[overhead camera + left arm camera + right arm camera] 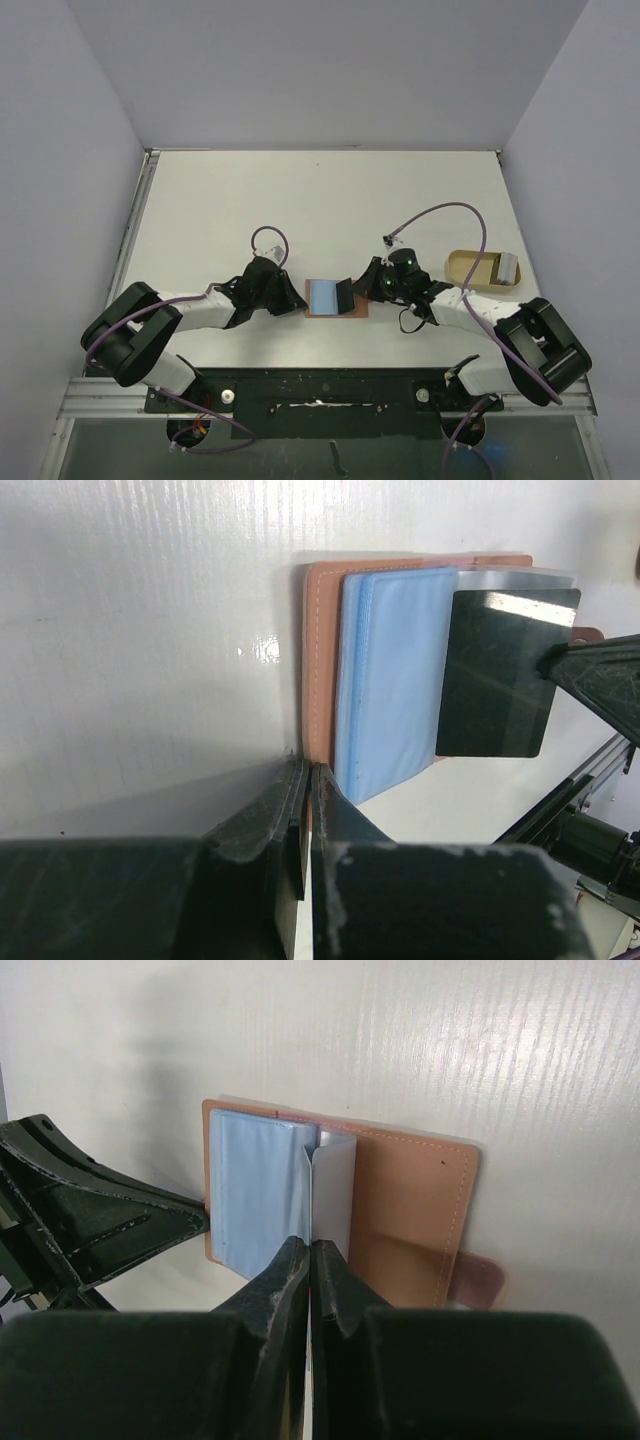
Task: Put the credit cards into the card holder
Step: Insert the credit card into the card holder.
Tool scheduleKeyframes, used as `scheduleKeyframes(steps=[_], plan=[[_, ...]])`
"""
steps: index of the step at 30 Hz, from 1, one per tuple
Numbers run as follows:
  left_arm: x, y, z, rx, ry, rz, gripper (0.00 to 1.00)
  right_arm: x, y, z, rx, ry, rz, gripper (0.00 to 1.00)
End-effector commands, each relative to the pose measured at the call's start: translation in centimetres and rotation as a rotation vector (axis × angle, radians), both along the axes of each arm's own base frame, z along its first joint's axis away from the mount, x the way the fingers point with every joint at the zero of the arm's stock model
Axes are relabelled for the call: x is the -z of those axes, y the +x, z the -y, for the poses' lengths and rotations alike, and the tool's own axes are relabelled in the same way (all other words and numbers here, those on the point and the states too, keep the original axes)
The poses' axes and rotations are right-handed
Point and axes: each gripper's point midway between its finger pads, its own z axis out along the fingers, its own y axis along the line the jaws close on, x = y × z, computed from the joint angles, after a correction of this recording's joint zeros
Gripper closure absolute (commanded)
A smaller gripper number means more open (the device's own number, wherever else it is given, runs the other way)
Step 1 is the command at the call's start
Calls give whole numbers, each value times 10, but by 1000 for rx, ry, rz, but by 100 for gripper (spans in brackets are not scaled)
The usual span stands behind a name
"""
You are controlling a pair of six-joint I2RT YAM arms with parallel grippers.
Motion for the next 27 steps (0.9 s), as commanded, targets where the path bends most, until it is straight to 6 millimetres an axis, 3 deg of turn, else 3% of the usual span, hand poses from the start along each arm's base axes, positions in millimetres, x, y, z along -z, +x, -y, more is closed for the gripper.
scheduleKeyframes(steps=[1,13,27], plan=[[-6,4,1,-3,-5,46,100,-8,8,-13,-38,64,37,100],[-5,7,0,3,18,51,100,10,10,-8,-30,41,-6,100],[-9,2,8,2,-48,19,100,17,18,-5,24,53,-16,100]])
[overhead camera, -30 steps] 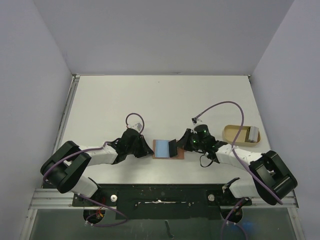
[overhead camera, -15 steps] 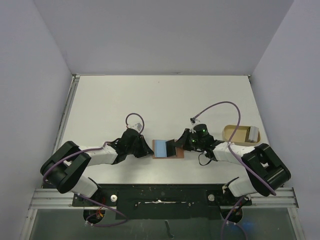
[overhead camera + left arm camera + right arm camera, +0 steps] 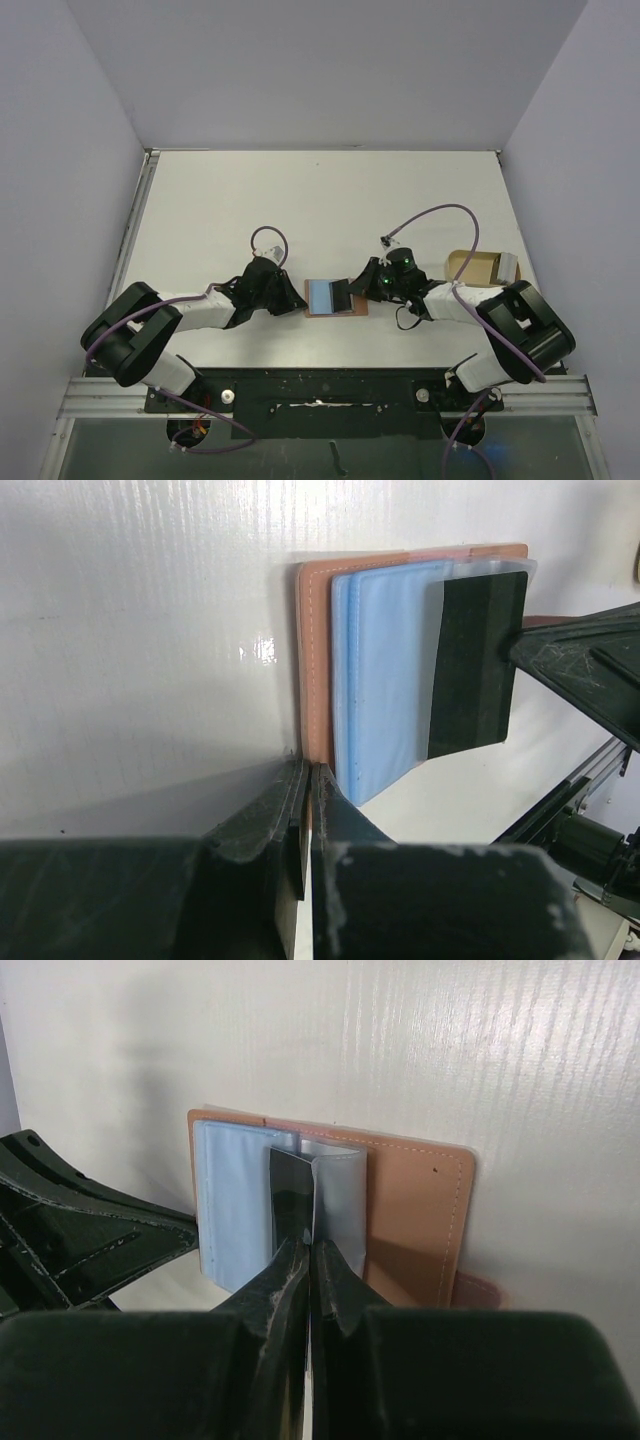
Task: Put the credit cards into the card holder
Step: Insert the credit card into the card holder.
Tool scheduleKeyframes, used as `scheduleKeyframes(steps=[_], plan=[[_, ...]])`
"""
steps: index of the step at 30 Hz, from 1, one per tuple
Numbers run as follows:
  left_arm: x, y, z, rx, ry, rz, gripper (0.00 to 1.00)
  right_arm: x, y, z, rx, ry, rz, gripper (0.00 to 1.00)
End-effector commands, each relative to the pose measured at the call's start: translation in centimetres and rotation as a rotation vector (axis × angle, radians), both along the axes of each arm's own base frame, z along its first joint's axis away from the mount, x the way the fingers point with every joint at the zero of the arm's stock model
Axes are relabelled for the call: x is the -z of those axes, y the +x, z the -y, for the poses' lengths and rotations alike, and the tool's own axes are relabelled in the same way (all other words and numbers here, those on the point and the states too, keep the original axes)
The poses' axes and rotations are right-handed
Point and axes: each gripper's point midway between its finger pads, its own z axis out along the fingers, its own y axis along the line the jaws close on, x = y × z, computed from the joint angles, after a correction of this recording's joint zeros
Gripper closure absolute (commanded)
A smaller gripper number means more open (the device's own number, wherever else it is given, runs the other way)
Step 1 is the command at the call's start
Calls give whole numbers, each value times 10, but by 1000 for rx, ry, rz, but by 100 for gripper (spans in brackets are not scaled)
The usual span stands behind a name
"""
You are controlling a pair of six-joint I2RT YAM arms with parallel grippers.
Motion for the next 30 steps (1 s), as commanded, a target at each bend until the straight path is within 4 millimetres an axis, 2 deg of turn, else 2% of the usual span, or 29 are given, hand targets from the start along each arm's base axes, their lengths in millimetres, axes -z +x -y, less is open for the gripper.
scheduleKeyframes(steps=[1,8,14,19,23,30], plan=[[-8,1,9,9,-49,16,100,0,10,1,32,5,31,100],[-12,0,10,9,-65,15,100,3,8,-5,26,7,22,100],[-16,1,13,2,-90,15,100,6,5,-10,14,-55,1,81],[-15,1,14,-1,-94,9,100,9,3,-6,10,-127,-2,73],[-16,2,14,-3,-99,12,100,8,2,-12,-5,-136,-5,72],[-19,-1,17,-4,-123,2,100,4,-1,-22,-5,-116,-8,81]])
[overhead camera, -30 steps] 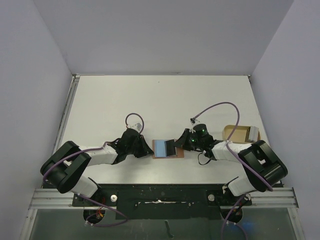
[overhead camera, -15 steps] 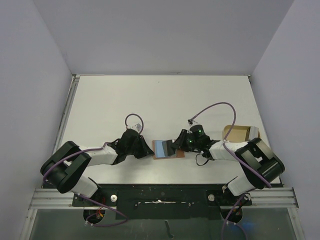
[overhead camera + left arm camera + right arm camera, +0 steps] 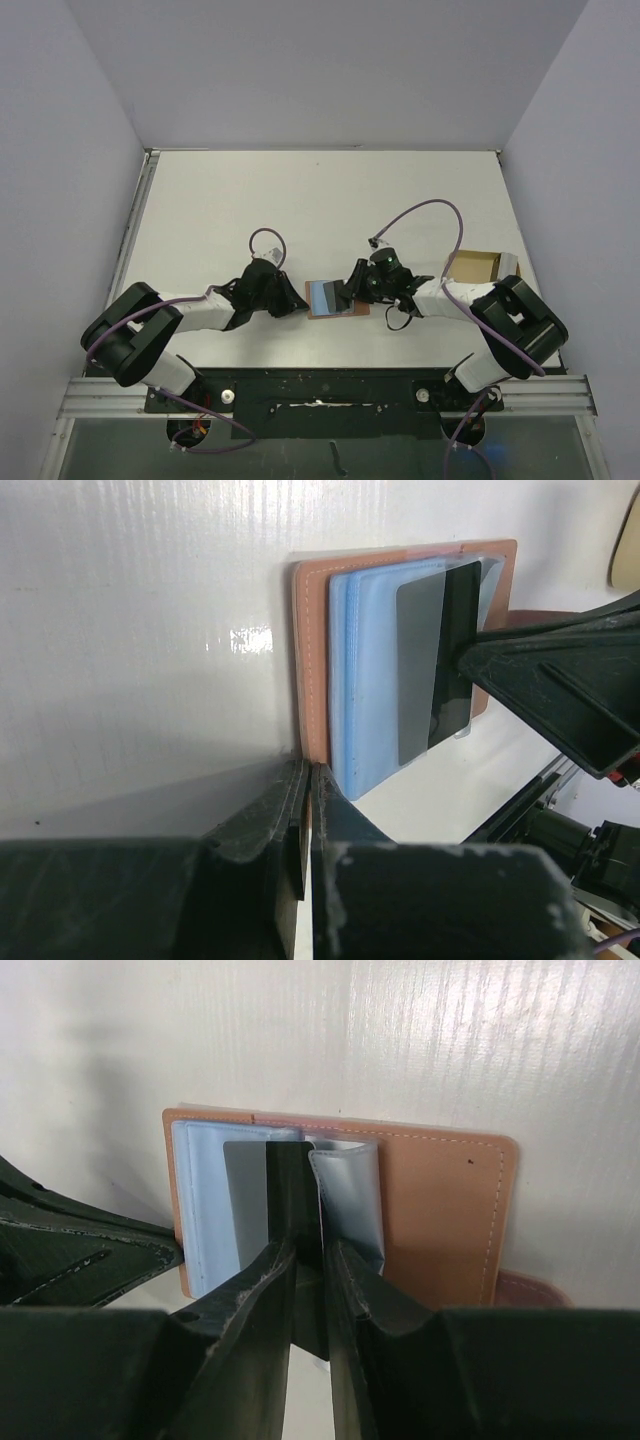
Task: Put the credit cards into the card holder
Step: Insert the credit card into the card holder.
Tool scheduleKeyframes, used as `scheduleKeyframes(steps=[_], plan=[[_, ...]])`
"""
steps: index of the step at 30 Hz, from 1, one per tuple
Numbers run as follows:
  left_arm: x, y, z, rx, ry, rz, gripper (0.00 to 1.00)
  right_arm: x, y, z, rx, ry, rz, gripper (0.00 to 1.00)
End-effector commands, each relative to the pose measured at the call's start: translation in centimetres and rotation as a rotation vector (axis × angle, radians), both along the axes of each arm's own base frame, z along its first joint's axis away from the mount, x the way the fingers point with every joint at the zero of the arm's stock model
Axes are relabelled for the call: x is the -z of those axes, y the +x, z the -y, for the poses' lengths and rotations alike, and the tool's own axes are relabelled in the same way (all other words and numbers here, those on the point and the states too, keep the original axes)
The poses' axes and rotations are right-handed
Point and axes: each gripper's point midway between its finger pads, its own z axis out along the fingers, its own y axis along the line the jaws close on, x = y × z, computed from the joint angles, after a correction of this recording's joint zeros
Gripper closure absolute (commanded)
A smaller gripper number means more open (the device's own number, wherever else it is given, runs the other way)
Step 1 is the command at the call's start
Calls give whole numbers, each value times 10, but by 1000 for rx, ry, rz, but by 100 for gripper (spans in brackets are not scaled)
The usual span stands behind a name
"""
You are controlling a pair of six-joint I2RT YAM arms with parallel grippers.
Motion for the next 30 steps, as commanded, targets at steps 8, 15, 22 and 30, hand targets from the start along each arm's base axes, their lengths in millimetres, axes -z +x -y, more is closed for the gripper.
scheduleKeyframes(steps=[8,15,22,30], plan=[[-17,-1,9,6,-79,44,100,-3,-1,-18,50,20,-1,88],[-21,0,7,-16,-96,51,100,-4,-5,-26,62,35,0,88],[-17,-1,5,-25,-88,50,100,-10,-9,-24,33,-3,16,71],[-18,1,8,-10,-85,53,100,-17,-11,-25,-8,-24,38,65]])
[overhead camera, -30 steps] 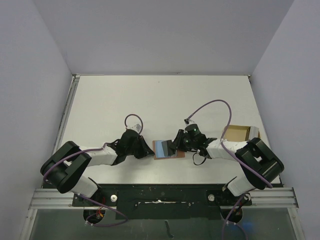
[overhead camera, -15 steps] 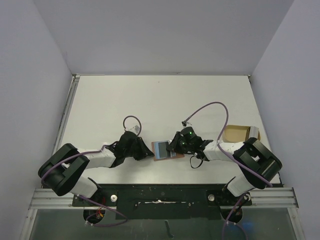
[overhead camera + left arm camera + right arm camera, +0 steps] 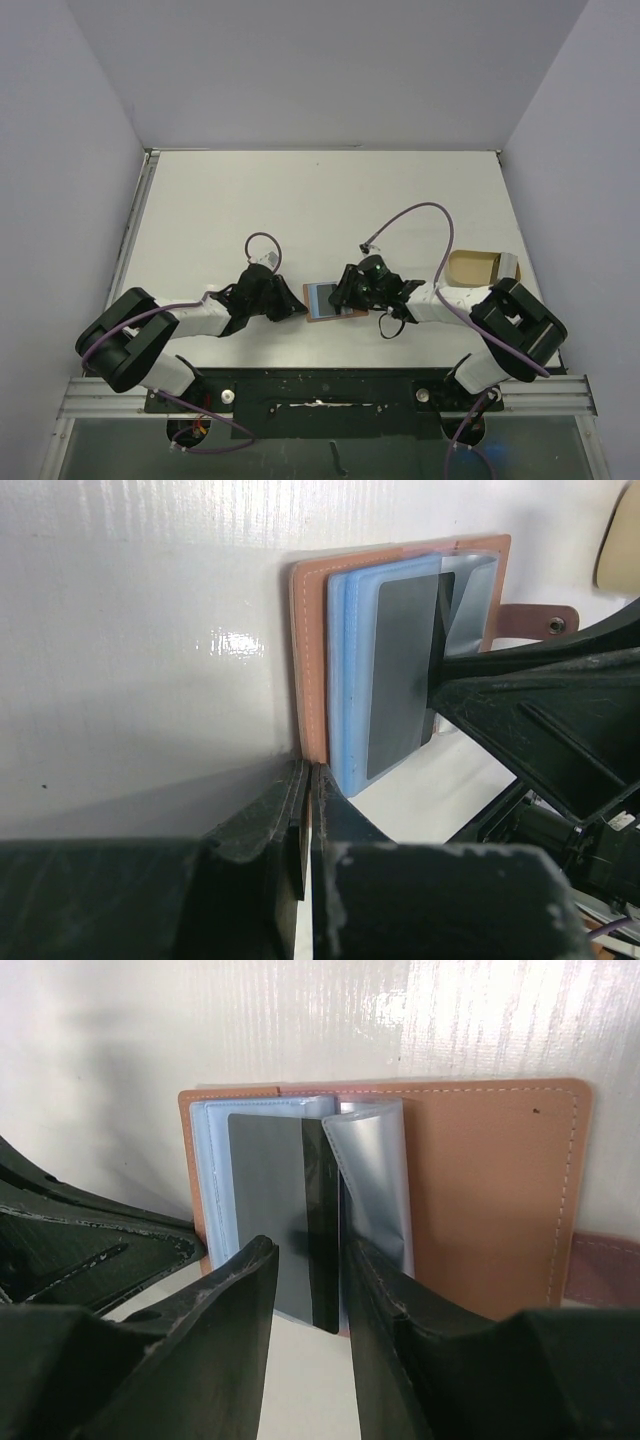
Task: Put the credit cards into the card holder
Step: Insert the credit card into the card holder.
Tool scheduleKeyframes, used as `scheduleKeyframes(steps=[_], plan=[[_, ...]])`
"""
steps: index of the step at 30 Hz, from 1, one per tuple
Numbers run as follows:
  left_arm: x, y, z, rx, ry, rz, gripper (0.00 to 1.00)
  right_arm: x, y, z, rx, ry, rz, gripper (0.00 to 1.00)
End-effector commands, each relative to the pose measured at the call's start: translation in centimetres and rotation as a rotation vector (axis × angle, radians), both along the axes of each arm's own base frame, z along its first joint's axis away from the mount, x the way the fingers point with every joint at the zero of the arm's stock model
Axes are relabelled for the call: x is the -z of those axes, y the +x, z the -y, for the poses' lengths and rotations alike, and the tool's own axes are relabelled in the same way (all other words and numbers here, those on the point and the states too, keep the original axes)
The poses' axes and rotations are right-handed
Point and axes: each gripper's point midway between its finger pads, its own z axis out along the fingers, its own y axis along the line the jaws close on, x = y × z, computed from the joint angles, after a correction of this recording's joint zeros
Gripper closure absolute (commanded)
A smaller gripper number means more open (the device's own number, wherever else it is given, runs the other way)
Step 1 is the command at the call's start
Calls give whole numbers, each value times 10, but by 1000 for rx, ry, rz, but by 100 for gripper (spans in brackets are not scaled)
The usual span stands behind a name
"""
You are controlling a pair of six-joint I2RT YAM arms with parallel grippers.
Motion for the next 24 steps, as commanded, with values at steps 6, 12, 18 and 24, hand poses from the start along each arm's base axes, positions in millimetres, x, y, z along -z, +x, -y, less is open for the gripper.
scheduleKeyframes(steps=[6,12,18,24], plan=[[-17,11,10,17,-34,74,100,-15,6,-18,-57,5,50,74],[-18,12,17,40,-57,72,100,-11,7,-26,-122,-47,56,75],[-17,11,16,36,-50,76,100,-7,8,-21,-137,-99,67,83],[-22,10,18,57,-58,82,100,-10,9,-15,-155,-150,77,86]])
